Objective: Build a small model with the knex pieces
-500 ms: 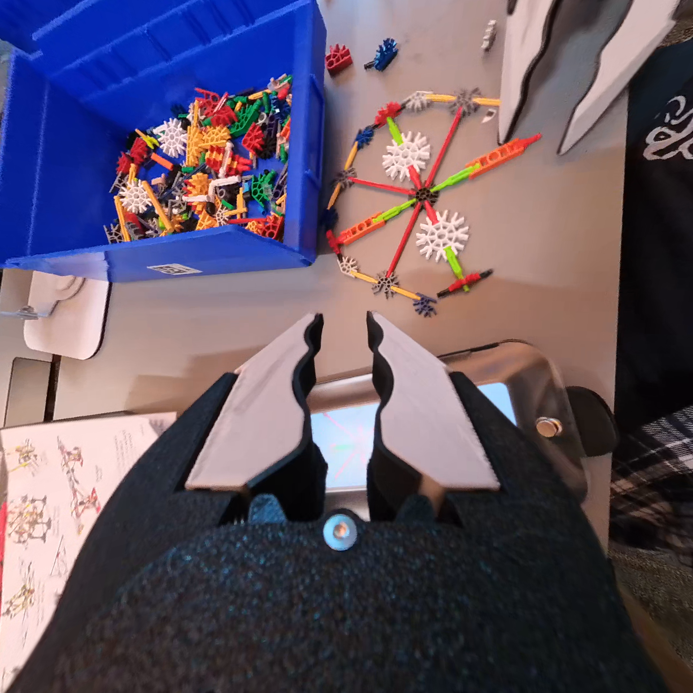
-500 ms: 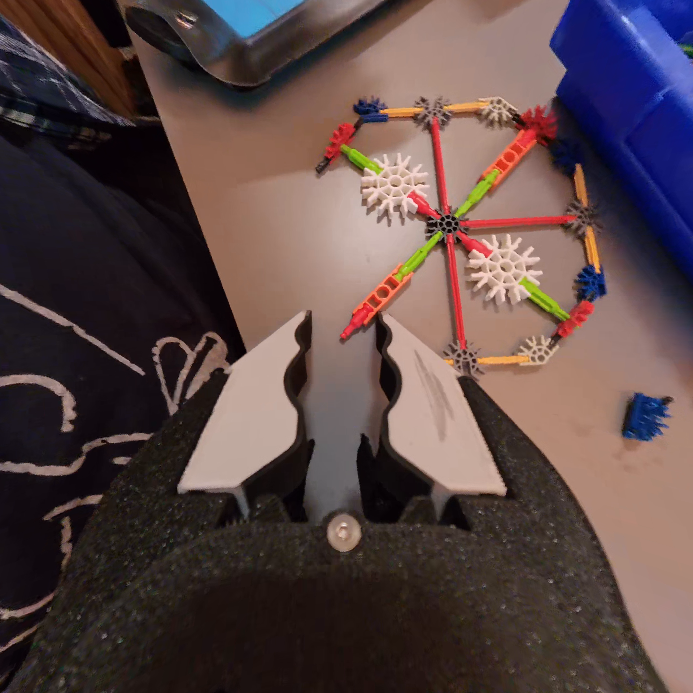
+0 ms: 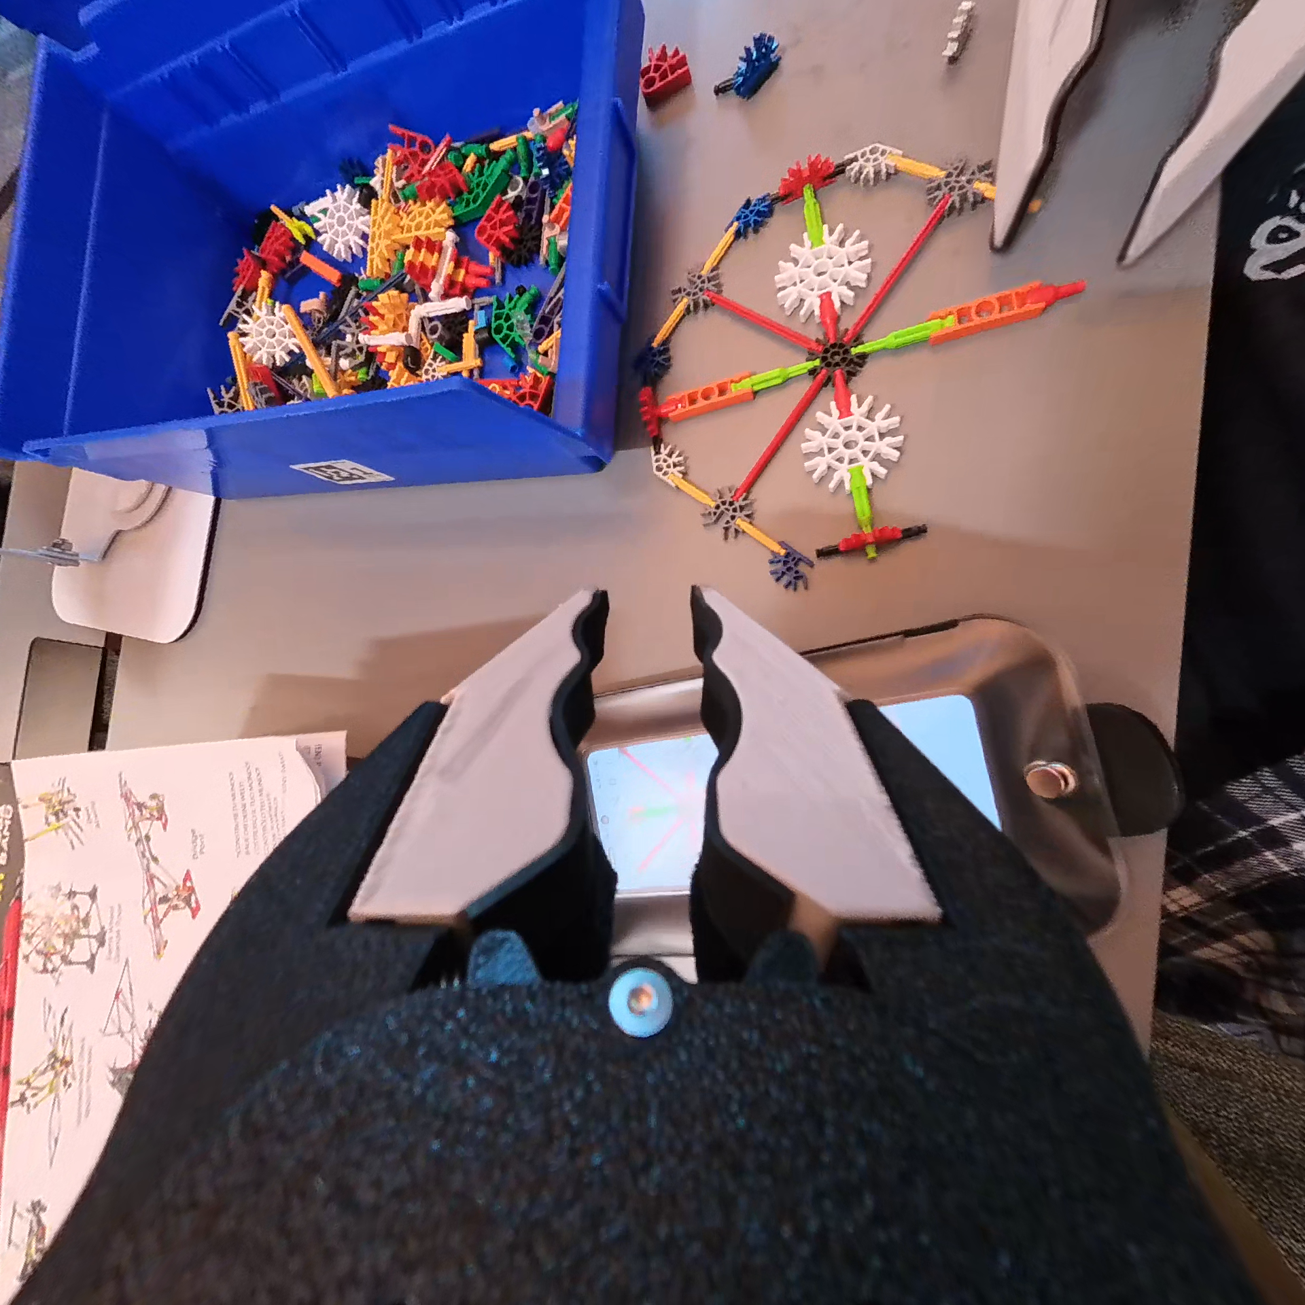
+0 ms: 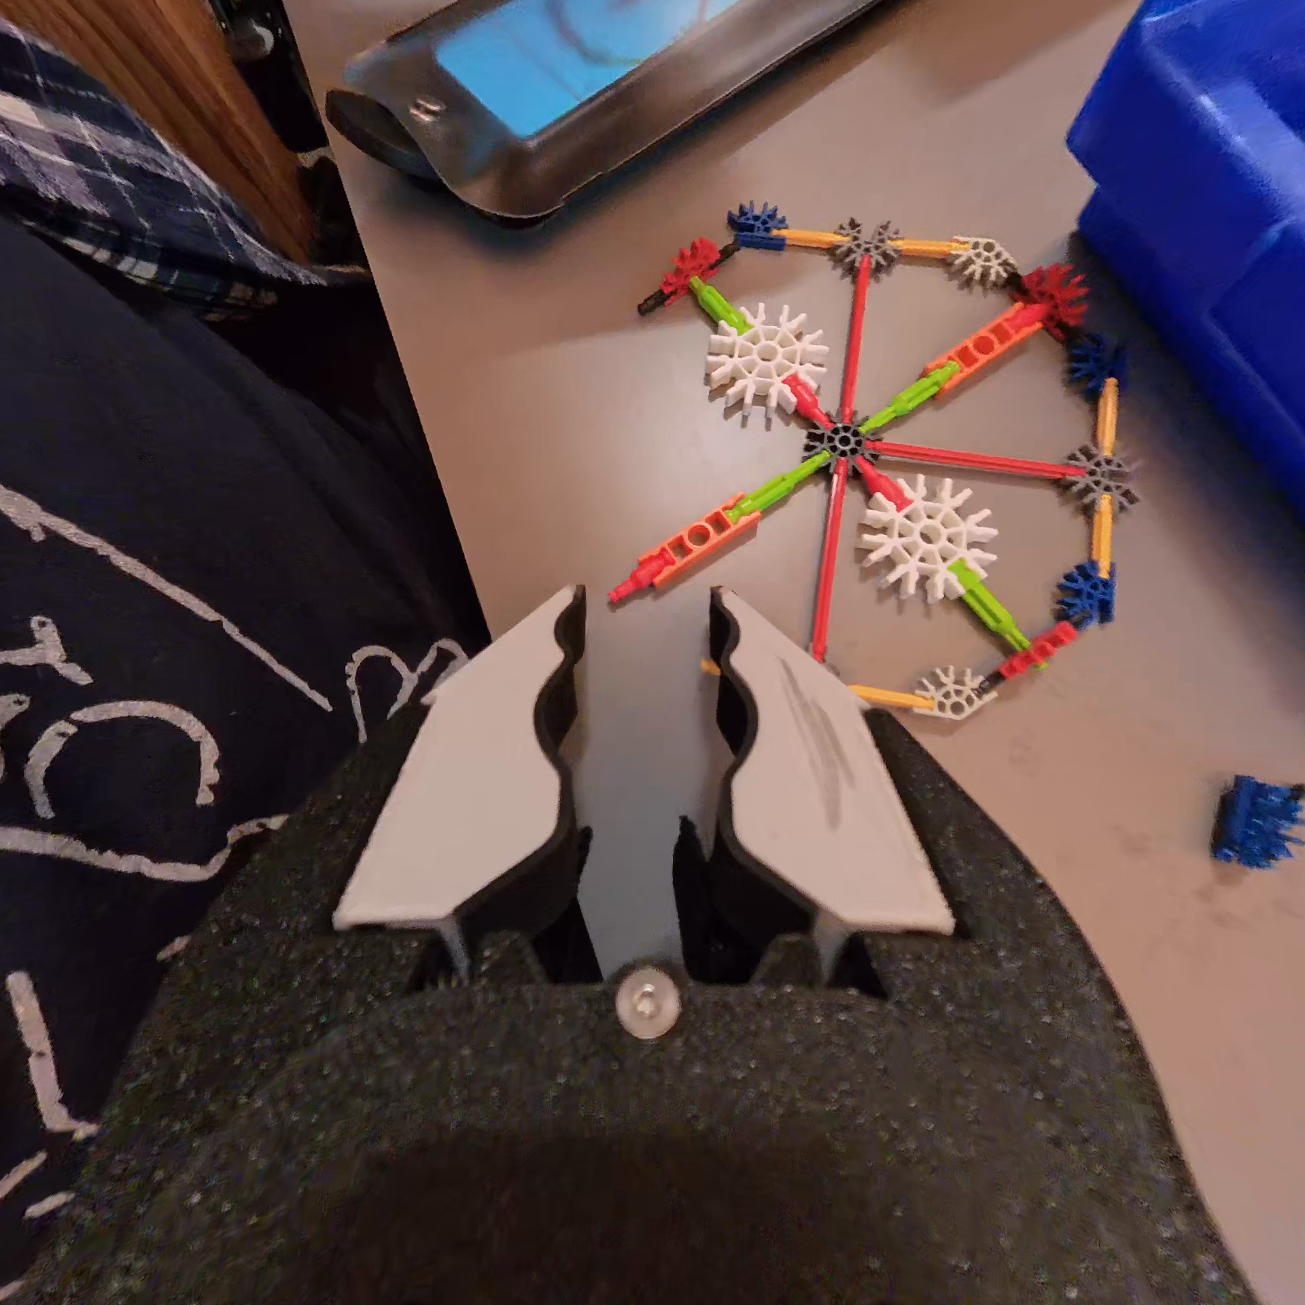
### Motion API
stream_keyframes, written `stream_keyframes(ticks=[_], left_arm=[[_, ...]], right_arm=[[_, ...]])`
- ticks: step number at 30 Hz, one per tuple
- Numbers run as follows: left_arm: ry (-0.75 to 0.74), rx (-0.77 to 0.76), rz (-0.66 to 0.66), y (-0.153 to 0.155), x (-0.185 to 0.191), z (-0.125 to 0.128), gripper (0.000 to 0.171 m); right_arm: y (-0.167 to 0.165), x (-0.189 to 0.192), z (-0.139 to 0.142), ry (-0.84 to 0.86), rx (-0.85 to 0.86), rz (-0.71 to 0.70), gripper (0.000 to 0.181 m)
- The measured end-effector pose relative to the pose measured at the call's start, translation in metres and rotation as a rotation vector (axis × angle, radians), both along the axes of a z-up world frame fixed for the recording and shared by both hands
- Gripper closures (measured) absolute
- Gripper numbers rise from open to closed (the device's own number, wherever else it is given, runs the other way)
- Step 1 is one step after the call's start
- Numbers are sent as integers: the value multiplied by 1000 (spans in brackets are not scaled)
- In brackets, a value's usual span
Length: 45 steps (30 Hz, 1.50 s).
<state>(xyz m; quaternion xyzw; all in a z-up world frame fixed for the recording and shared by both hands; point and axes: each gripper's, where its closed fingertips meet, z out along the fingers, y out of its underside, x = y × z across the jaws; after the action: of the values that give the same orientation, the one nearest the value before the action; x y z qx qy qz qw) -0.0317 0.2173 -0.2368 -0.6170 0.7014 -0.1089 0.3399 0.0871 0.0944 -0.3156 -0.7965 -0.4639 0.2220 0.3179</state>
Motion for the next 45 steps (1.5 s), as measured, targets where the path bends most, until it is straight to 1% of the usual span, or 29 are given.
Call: stream_keyframes(ticks=[2,5,7,10,13,17,19,22,26,36,45], left_arm=[[0,-2,2,1,-1,0,149],[-3,-3,4,3,0,0,149],[-8,-5,1,2,2,0,149],[-6,-7,-5,0,3,-1,149],[-1,-5,-10,0,4,-1,149],[-26,13,12,8,3,6,148],[-34,19,19,9,2,10,148],[-35,28,26,12,-1,14,148],[-38,36,33,14,-5,17,148],[-48,32,40,15,-9,16,148],[-51,29,36,12,-8,15,148]], right_arm=[[-2,1,0,0,-12,4,147],[-9,-8,-5,0,-40,42,147],[-8,-10,-1,29,-29,42,147],[-2,4,11,59,-5,-2,147],[-3,15,7,34,-14,-10,147],[-8,5,0,0,6,34,148],[-9,-2,-2,-6,17,52,151],[-7,-8,-8,-28,14,66,151],[-5,-15,-8,-38,27,75,152],[-4,-17,-3,-23,29,71,151],[-5,-24,-7,-17,21,87,151]])
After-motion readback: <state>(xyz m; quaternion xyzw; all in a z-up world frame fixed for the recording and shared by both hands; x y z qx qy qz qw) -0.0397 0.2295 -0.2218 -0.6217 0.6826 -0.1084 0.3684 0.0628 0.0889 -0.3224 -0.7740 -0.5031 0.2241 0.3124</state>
